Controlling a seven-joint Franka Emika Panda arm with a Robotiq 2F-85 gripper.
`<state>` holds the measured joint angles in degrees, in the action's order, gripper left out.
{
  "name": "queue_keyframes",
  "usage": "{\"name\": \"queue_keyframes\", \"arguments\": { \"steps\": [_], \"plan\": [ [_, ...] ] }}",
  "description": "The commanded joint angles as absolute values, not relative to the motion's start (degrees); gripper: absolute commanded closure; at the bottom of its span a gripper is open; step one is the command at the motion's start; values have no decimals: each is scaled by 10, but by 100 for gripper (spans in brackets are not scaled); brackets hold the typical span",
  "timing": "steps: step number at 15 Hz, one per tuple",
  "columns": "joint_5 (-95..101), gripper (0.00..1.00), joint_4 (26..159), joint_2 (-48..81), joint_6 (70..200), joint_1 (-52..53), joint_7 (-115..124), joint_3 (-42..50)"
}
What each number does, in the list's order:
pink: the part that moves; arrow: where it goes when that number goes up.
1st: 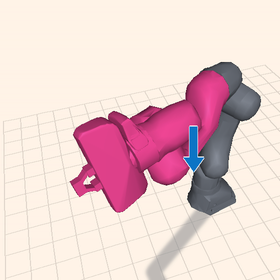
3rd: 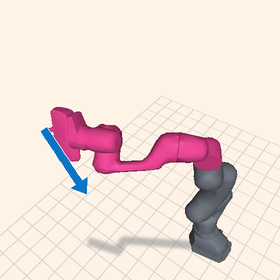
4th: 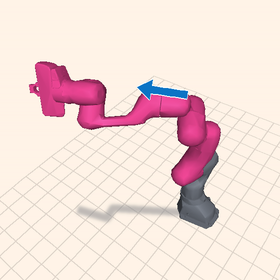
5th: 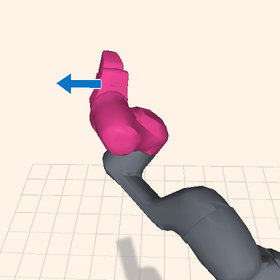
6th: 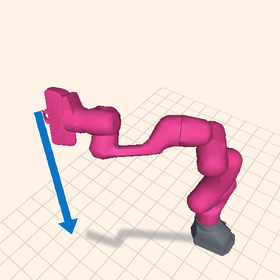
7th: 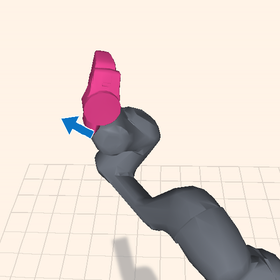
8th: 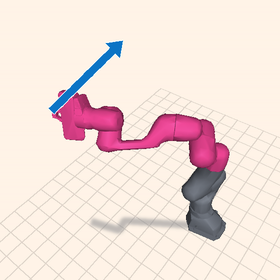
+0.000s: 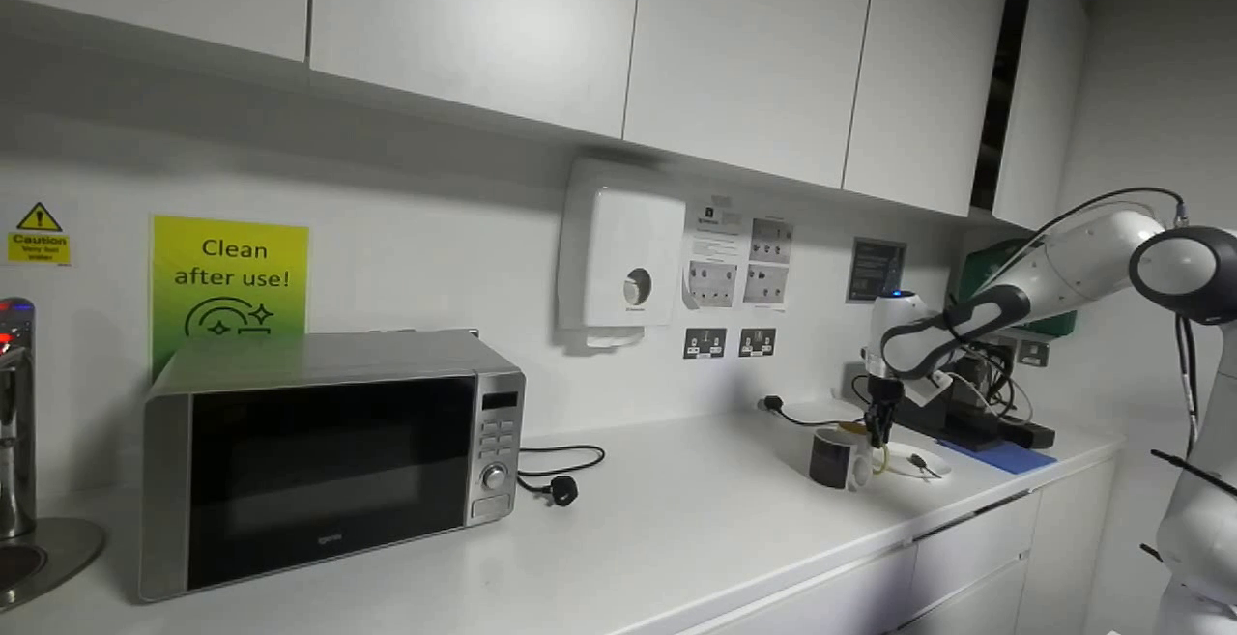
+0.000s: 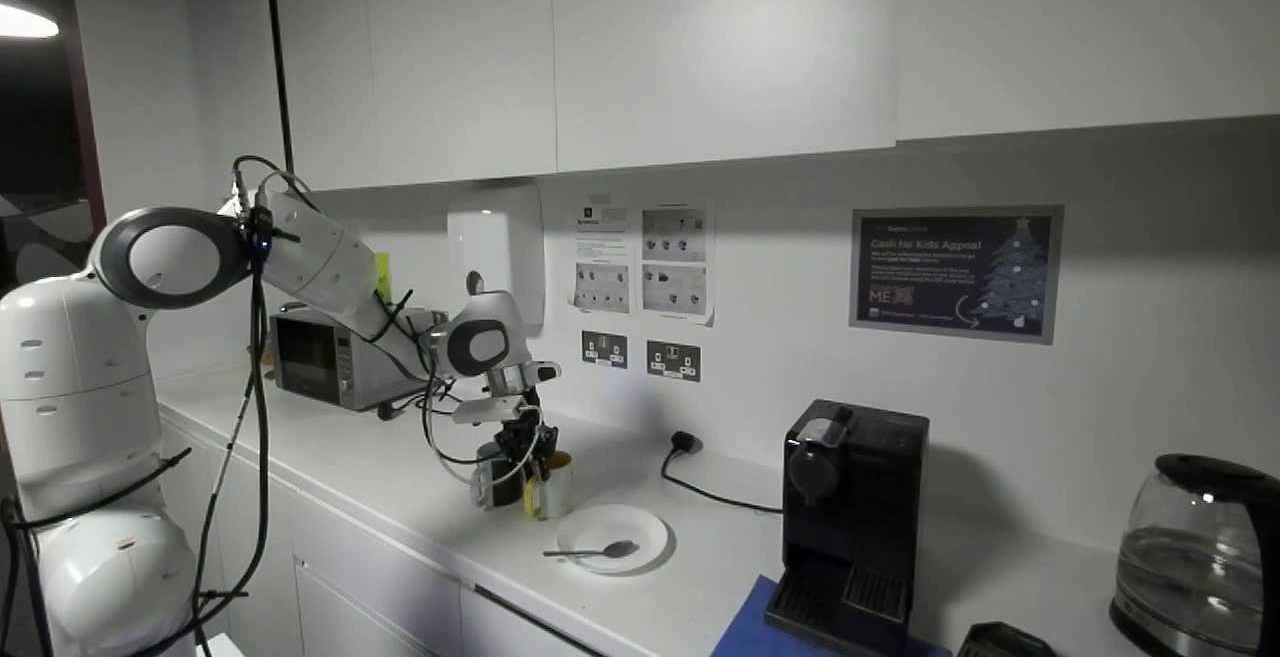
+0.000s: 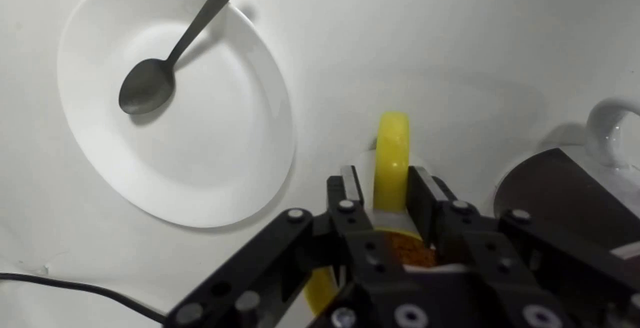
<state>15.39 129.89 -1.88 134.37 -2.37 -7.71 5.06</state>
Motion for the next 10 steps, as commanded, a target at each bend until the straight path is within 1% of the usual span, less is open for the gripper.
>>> {"name": "queue_keyframes", "arguments": {
  "steps": [1,5,7,10],
  "plan": [
    [149,34,1303,-33,1337,-34,-104,51],
    [124,4,1289,-28,1299,-37,-120,53],
    [101,0,1274,-22,1265,-41,-136,56],
    [73,0,1252,-12,1223,-46,-150,64]
  ]
}}
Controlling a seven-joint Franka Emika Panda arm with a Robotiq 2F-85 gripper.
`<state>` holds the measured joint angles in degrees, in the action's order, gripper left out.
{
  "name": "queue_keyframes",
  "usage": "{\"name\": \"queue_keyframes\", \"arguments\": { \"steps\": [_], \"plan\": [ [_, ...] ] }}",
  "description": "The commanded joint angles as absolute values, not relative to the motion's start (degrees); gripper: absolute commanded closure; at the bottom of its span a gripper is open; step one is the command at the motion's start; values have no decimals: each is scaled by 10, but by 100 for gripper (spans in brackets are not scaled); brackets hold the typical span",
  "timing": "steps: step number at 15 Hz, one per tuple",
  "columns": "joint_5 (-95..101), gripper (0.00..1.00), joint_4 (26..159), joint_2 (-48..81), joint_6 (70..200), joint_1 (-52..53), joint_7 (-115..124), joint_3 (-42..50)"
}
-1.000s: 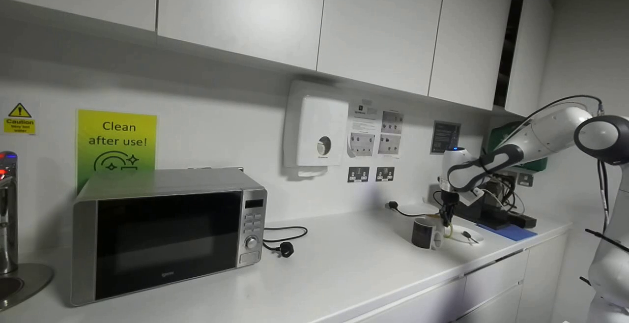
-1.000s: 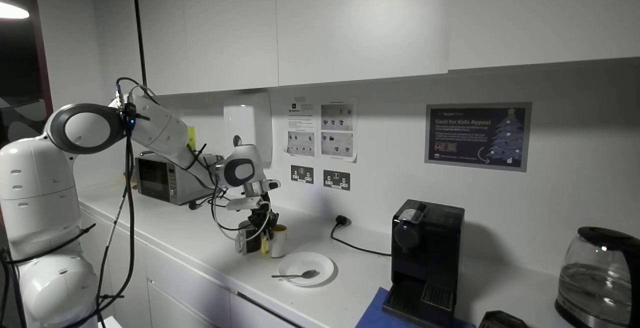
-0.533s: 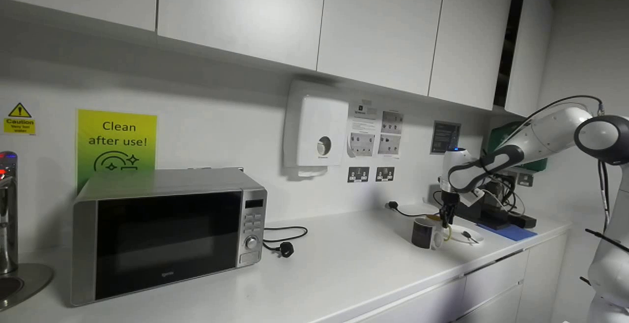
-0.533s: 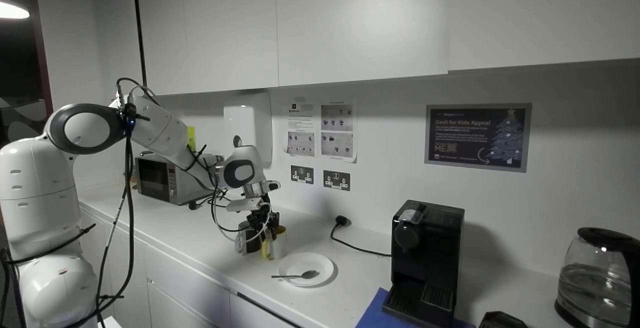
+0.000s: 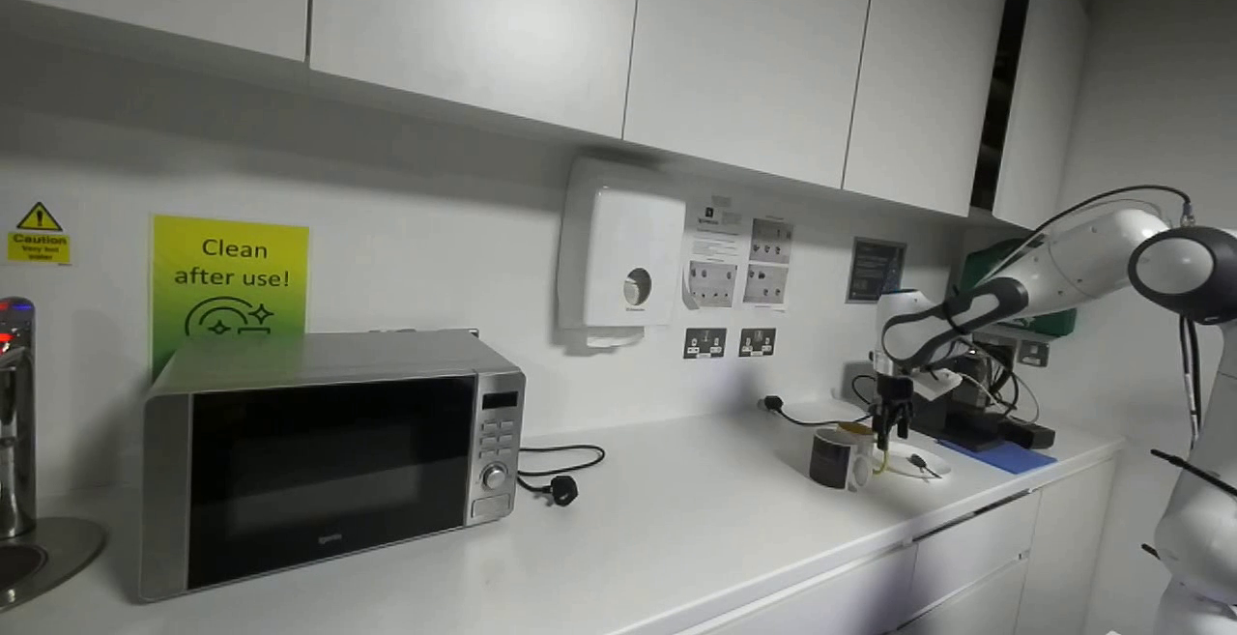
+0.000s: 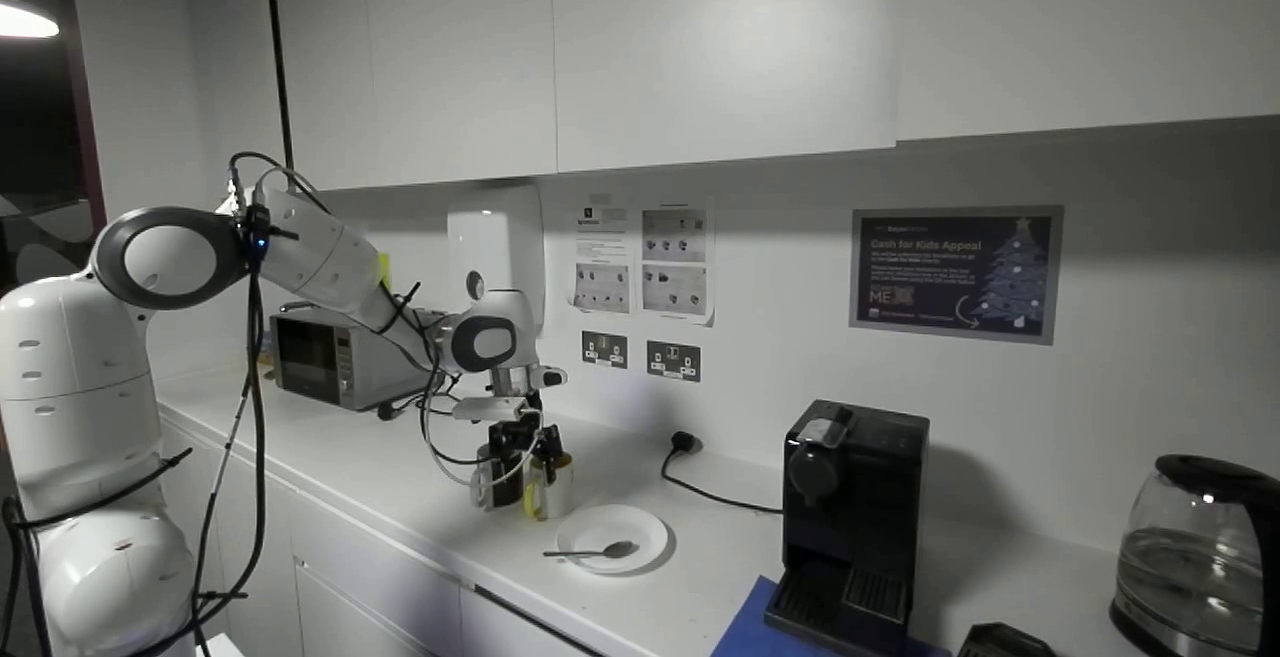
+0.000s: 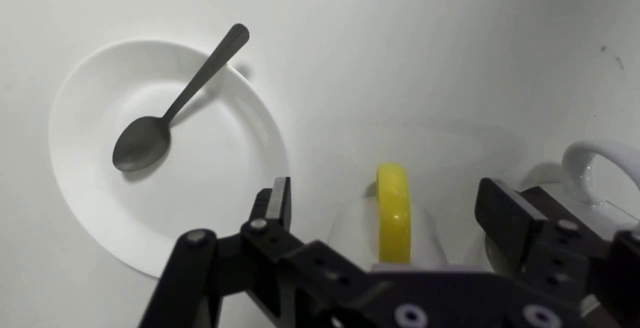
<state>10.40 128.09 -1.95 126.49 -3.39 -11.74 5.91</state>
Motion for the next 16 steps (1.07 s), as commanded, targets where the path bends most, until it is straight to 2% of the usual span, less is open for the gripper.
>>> {"name": "queue_keyframes", "arguments": {
  "steps": [1,8,13,16],
  "plan": [
    [65,0,1245,-9,1212,-47,-151,66],
    [26,6,1204,15,1175,-51,-149,65],
    [16,2,1186,37,1164,-51,-170,60],
    [20,4,1179,50,1160,-51,-194,57]
  ]
}}
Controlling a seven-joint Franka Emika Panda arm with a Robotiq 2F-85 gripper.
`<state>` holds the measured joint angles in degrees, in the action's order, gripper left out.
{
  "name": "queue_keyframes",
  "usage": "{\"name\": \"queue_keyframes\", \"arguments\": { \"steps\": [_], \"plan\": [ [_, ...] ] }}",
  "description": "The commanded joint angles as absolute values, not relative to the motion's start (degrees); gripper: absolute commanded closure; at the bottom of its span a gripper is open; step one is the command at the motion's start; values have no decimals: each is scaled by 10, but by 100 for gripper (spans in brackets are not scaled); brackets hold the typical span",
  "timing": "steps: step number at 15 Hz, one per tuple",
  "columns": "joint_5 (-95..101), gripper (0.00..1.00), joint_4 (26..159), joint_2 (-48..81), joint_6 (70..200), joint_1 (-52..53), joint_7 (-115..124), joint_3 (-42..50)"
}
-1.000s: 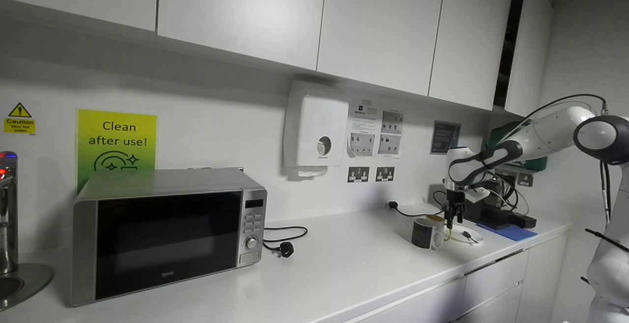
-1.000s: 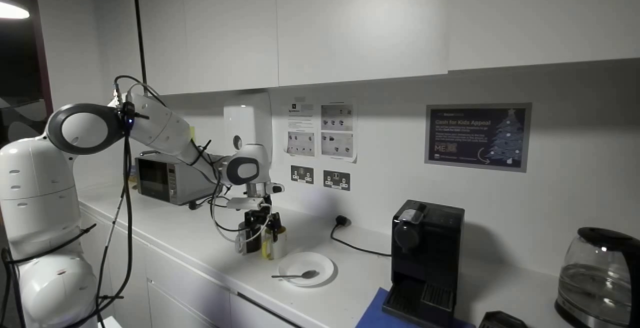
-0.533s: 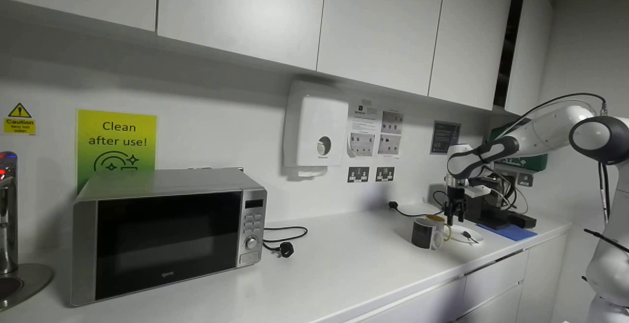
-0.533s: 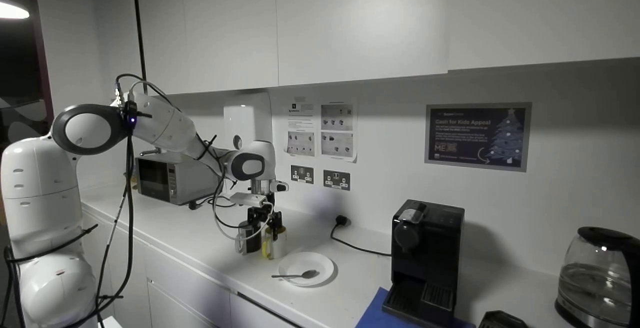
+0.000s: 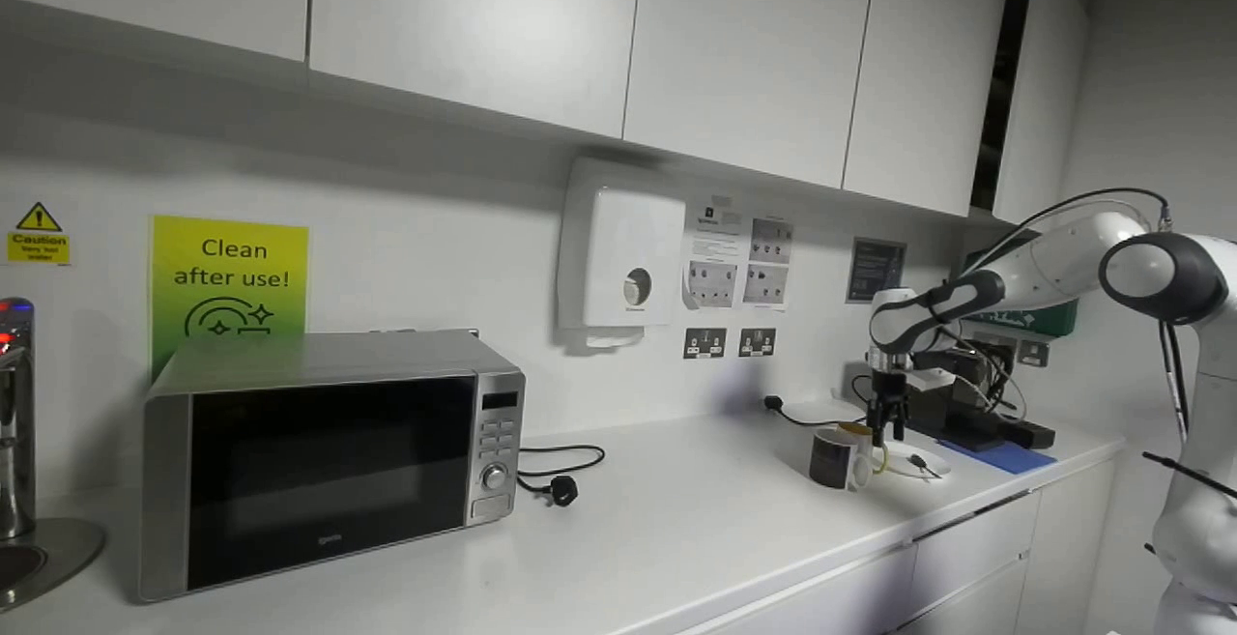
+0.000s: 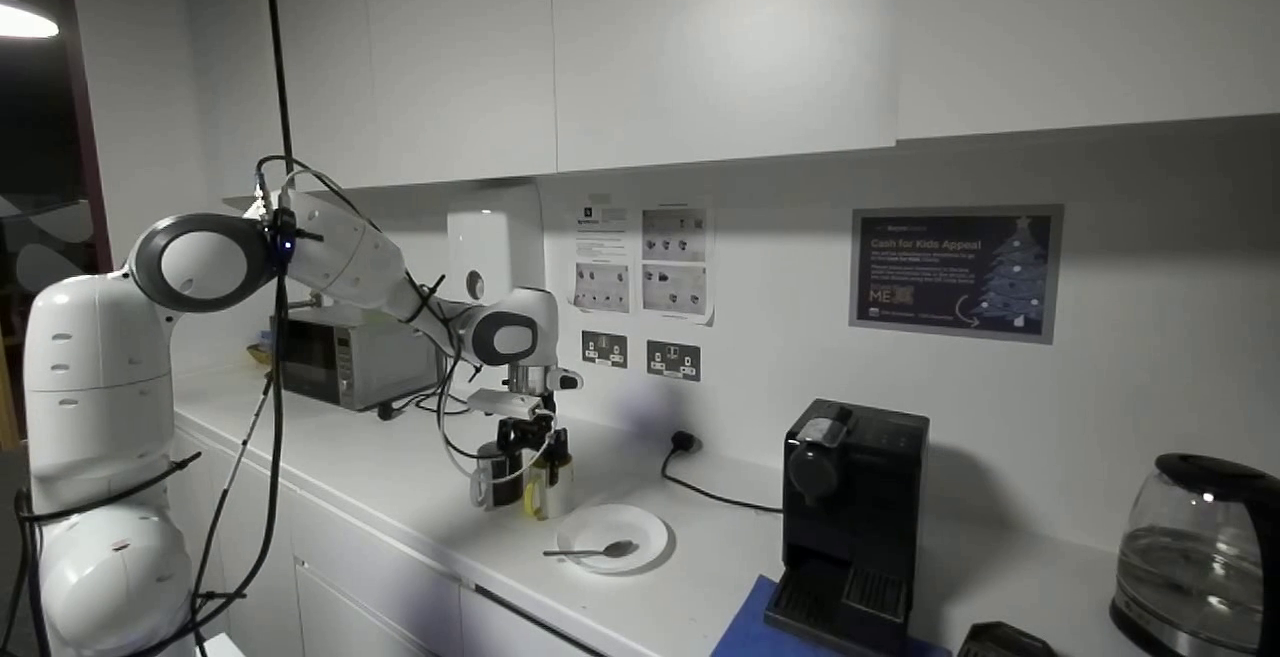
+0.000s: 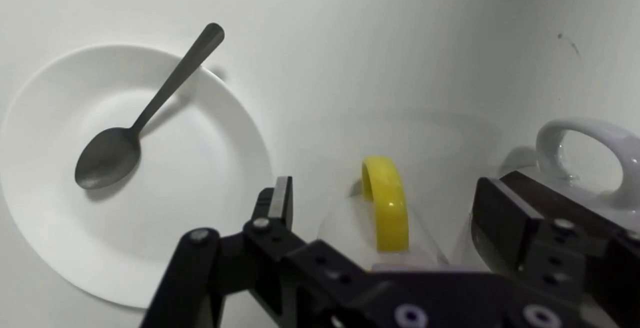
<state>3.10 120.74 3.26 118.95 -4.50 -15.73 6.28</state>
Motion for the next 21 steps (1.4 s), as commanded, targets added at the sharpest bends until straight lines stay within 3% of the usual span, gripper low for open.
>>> {"name": "queue_keyframes", "arguments": {
  "steps": [1,14,15,18,21],
  "plan": [
    [21,4,1175,55,1159,-51,-201,56],
    [36,8,1132,95,1171,-48,-189,41],
    [36,31,1130,97,1170,-48,-188,41],
    [36,40,1125,100,1166,-50,-188,42],
    [37,64,1122,100,1165,-51,-188,42]
  ]
}}
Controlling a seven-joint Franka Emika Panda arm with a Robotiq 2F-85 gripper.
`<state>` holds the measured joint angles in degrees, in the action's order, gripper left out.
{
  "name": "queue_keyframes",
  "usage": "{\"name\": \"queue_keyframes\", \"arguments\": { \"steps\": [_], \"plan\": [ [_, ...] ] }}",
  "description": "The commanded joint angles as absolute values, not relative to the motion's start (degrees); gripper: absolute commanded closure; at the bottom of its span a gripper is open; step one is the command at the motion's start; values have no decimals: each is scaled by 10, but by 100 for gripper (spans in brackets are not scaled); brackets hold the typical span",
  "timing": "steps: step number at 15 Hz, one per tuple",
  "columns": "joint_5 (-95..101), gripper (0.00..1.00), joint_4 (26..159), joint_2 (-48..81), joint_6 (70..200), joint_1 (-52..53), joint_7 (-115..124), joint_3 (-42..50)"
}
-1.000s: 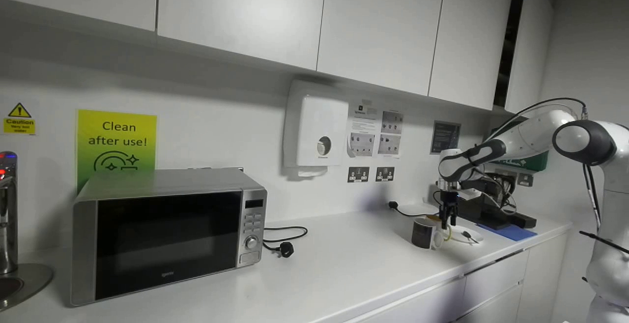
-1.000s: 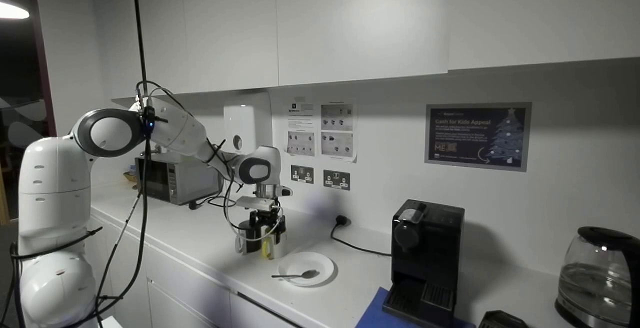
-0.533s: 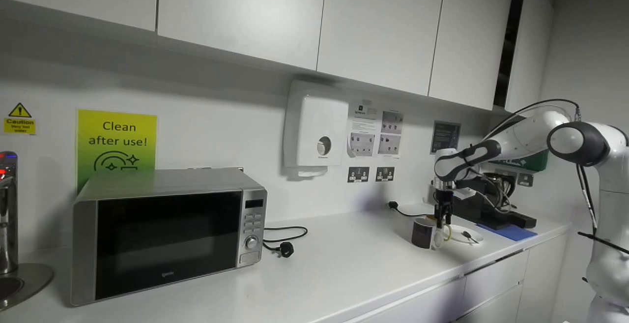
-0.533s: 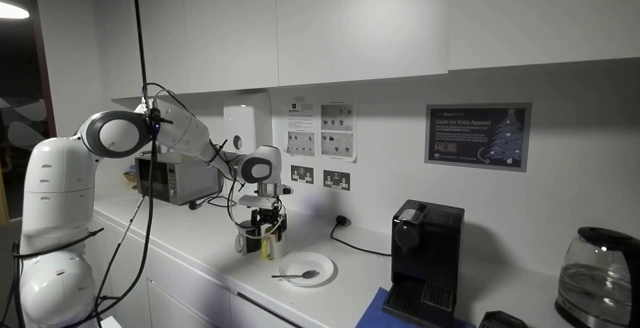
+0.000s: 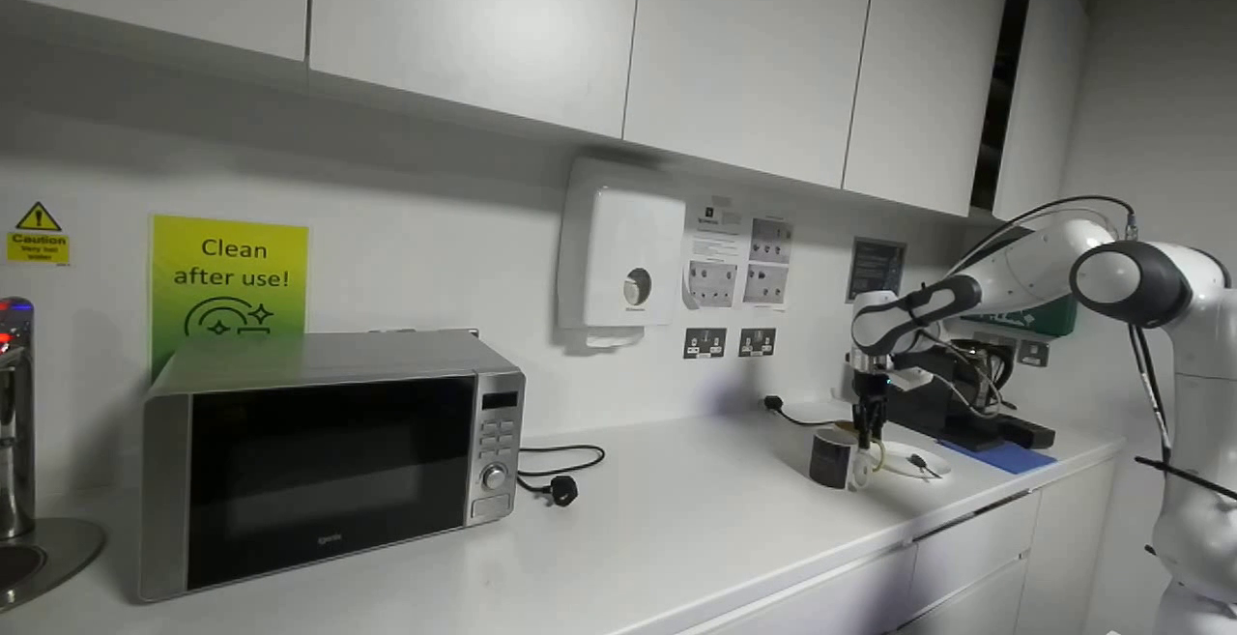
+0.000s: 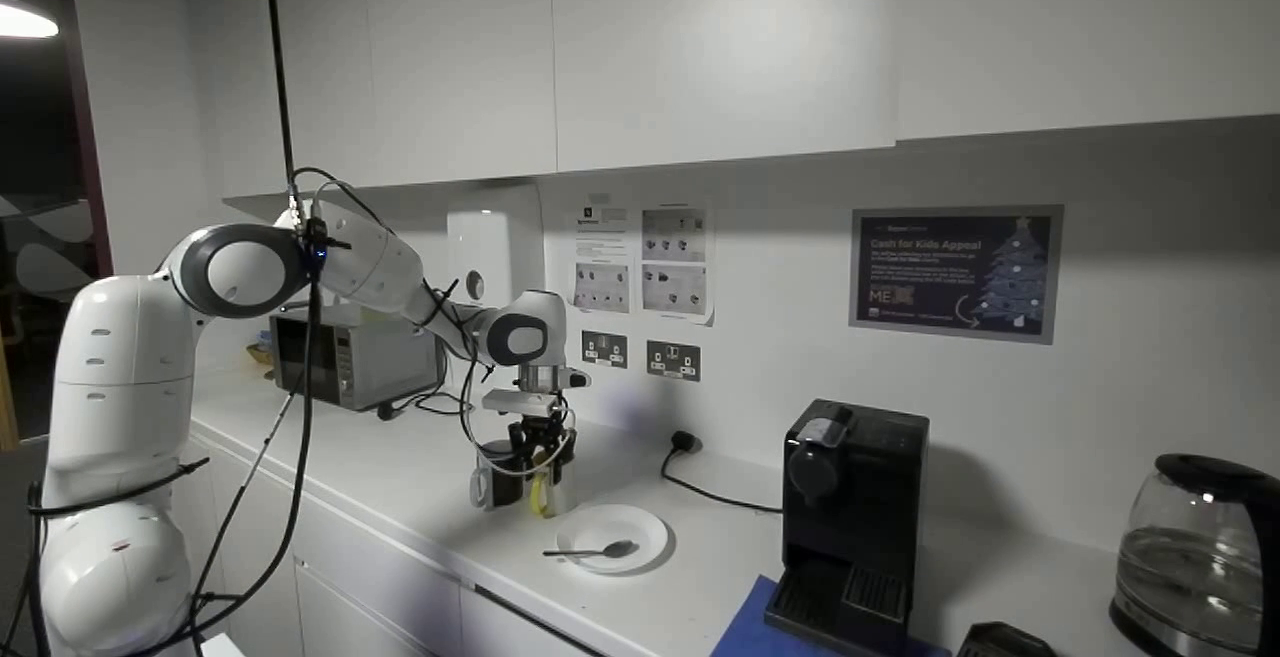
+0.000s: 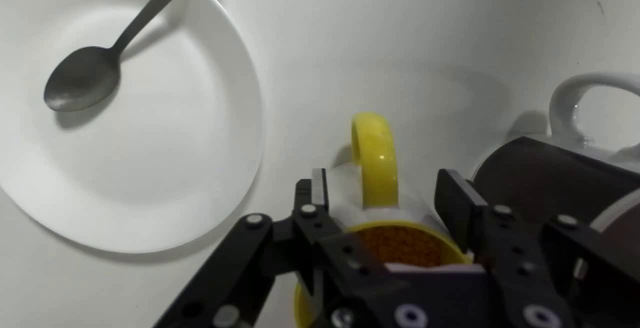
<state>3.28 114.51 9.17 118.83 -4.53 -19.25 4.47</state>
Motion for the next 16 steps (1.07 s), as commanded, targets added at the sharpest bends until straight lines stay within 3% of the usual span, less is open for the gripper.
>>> {"name": "queue_keyframes", "arguments": {
  "steps": [1,5,7,16],
  "plan": [
    [39,71,1122,100,1165,-51,-187,43],
    [42,100,1122,101,1165,-51,-187,43],
    [42,96,1122,102,1165,-51,-186,43],
    [144,96,1139,63,1134,-36,-114,46]
  ]
}}
